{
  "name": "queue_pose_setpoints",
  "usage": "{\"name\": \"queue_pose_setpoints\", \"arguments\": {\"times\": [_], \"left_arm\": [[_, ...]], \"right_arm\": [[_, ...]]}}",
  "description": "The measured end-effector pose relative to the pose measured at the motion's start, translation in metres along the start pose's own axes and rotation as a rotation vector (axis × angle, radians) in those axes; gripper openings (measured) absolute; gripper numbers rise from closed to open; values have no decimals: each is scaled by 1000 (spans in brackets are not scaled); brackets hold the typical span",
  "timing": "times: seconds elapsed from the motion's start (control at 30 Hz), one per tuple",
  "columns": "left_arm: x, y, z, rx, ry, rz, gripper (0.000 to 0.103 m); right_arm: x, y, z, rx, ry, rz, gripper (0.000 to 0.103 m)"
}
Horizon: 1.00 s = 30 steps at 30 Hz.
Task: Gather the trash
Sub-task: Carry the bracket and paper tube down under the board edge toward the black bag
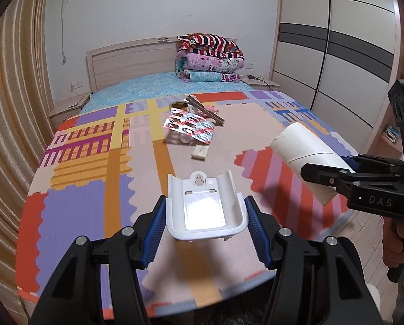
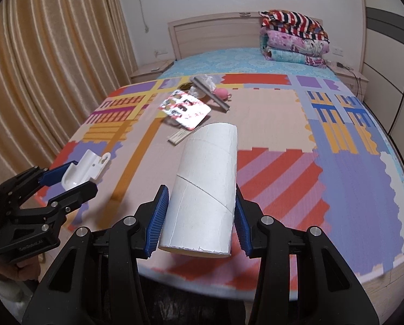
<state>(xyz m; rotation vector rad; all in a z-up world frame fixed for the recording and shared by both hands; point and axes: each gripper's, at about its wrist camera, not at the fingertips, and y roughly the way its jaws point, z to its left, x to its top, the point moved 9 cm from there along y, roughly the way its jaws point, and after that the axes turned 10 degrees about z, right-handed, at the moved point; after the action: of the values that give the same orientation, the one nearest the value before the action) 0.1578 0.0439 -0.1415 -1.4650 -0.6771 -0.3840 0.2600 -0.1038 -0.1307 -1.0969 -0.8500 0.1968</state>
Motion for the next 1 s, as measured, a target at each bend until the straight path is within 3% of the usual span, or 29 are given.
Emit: {"name": "queue_pose_setpoints", "arguments": {"times": [0.53, 0.77, 1.0], "left_arm": [[-97, -27, -43, -110, 68, 75, 55], [-135, 6, -66, -157, 98, 189, 55], [-180, 59, -76, -167, 107, 348, 55]], "right_arm": [[-112, -20, 45, 88, -123, 104, 46], [-150, 2, 51, 109, -136, 202, 46], [-194, 49, 42, 106, -105, 355, 46]]}}
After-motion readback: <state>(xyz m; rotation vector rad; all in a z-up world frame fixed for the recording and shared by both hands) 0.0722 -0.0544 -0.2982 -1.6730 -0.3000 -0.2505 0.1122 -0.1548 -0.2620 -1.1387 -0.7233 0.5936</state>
